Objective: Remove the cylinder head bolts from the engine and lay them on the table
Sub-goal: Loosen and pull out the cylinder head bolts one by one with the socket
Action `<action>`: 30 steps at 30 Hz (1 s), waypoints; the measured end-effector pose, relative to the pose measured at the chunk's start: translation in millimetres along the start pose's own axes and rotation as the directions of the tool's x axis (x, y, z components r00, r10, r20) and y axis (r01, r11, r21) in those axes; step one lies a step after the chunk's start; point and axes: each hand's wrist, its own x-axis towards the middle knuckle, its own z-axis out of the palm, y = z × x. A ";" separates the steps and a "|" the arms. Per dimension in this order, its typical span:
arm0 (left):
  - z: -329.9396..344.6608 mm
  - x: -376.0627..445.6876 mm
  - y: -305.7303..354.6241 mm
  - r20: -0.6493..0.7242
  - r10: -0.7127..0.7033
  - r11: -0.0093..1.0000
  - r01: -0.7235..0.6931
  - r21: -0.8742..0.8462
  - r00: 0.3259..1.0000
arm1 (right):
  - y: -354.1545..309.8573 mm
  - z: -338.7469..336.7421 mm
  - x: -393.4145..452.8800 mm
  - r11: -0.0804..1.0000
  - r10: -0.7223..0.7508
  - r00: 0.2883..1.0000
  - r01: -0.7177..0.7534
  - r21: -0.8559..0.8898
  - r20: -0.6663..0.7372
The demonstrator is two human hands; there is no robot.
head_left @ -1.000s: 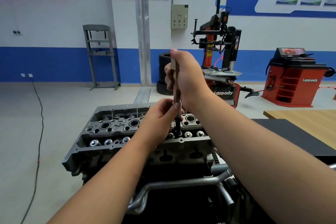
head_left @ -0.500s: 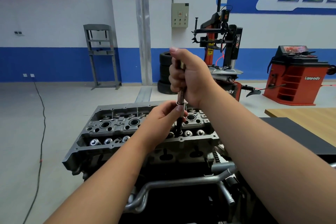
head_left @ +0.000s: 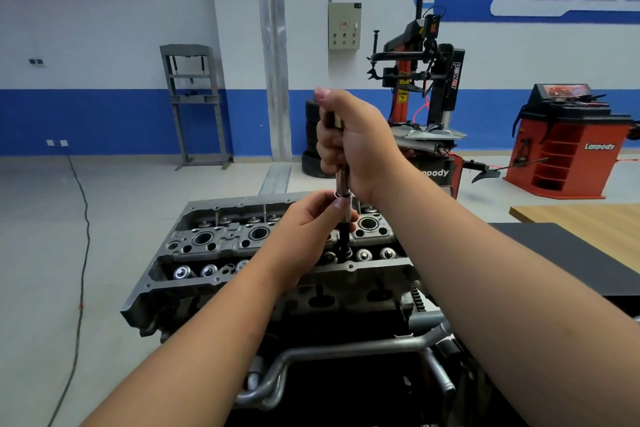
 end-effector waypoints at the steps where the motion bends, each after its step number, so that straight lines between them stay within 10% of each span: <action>1: 0.0 -0.6 0.6 0.008 0.005 1.000 -0.005 0.003 1.000 | 0.1 -0.3 -0.8 1.000 -0.009 1.000 0.009 -0.003 -0.008; 10: 7.1 6.2 -1.3 -0.084 0.028 0.991 -0.017 0.129 0.996 | -0.8 8.8 -13.8 0.972 -0.133 0.889 0.031 -0.232 -0.438; 17: 7.5 0.5 4.2 0.023 -0.013 0.997 0.012 0.073 1.000 | -7.2 -5.3 -11.6 0.995 0.070 0.994 -0.064 0.071 -0.088; 30: 9.7 1.3 2.3 -0.006 0.017 0.995 -0.017 0.095 1.000 | -3.5 -1.4 -13.1 0.999 -0.003 0.993 0.008 0.045 -0.115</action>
